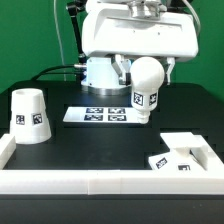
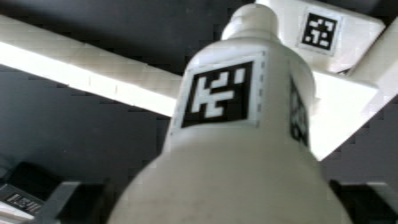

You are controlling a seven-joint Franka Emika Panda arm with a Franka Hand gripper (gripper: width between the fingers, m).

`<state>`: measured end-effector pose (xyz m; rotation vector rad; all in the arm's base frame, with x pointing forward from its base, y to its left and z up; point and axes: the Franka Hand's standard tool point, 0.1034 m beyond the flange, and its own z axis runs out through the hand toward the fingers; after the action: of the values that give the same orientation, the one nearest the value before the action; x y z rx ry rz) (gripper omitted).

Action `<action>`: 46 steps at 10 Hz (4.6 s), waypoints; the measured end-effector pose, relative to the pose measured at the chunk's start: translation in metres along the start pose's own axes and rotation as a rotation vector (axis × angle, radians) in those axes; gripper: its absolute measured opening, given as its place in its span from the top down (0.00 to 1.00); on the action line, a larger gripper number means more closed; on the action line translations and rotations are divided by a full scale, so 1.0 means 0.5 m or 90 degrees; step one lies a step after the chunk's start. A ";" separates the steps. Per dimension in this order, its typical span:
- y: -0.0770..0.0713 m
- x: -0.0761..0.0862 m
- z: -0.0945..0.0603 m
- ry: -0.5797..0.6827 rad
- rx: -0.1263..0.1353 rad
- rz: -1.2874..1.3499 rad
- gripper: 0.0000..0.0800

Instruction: Assemble lamp

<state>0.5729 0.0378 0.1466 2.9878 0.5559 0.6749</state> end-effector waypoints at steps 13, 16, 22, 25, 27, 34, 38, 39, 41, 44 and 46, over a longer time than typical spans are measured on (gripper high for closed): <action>-0.072 0.071 0.032 0.059 0.007 -0.011 0.28; -0.100 0.091 0.033 0.066 0.013 -0.021 0.28; -0.090 0.097 0.053 0.065 0.011 -0.025 0.28; -0.088 0.091 0.058 0.062 0.011 -0.024 0.28; -0.089 0.085 0.064 0.058 0.012 -0.024 0.28; -0.096 0.045 0.079 0.069 0.003 -0.024 0.28; -0.096 0.045 0.080 0.069 0.003 -0.024 0.15; -0.096 0.045 0.080 0.069 0.003 -0.024 0.13; -0.096 0.045 0.080 0.069 0.003 -0.024 0.13; -0.098 0.047 0.064 0.066 0.004 -0.026 0.13; -0.099 0.050 0.055 0.054 0.010 -0.025 0.13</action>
Offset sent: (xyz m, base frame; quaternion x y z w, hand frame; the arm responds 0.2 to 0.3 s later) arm 0.0179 0.0404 0.0071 -0.0026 0.0258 0.0272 0.9993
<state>0.5890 0.0943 0.1267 2.9656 0.6248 0.8023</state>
